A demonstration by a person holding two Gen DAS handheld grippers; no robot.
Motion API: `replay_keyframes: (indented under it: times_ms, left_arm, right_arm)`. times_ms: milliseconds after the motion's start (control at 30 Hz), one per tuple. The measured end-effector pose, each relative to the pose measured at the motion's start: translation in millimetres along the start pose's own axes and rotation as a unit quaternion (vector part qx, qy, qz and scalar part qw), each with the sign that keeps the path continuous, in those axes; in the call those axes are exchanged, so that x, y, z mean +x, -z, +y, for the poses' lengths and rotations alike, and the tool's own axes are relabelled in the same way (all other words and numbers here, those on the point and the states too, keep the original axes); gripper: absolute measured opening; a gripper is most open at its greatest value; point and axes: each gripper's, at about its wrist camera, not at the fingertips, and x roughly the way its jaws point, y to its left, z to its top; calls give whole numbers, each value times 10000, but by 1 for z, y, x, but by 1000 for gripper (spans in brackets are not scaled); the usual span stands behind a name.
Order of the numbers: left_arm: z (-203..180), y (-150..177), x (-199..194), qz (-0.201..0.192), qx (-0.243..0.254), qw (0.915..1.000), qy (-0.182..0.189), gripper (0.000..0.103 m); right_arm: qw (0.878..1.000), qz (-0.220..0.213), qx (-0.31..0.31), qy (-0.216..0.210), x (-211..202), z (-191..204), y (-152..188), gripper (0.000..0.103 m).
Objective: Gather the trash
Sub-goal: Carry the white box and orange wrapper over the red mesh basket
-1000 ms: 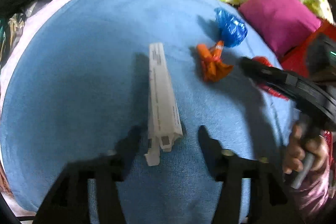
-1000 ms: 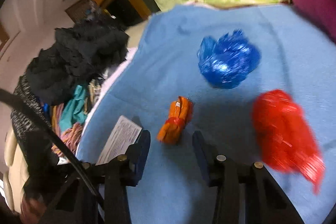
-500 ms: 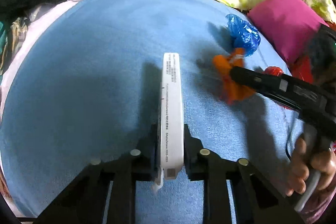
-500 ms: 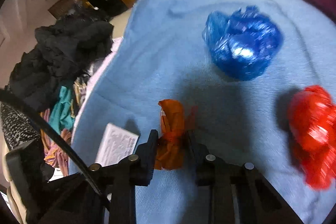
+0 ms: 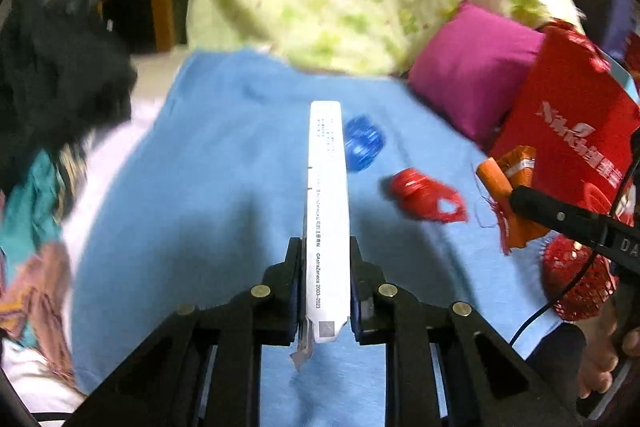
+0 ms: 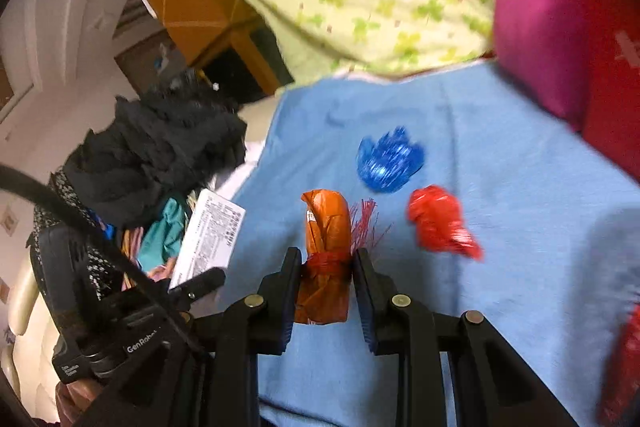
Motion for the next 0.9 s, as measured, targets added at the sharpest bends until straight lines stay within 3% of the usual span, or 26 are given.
replay_keyframes:
  times_ms: [333, 900]
  left_arm:
    - [-73, 4, -82, -859, 708, 9936, -187, 21]
    - [-149, 9, -107, -1037, 1343, 9854, -123, 21]
  right_arm:
    - [9958, -817, -325, 253, -137, 9, 23, 28]
    - [9893, -1374, -214, 433, -214, -7, 47, 28]
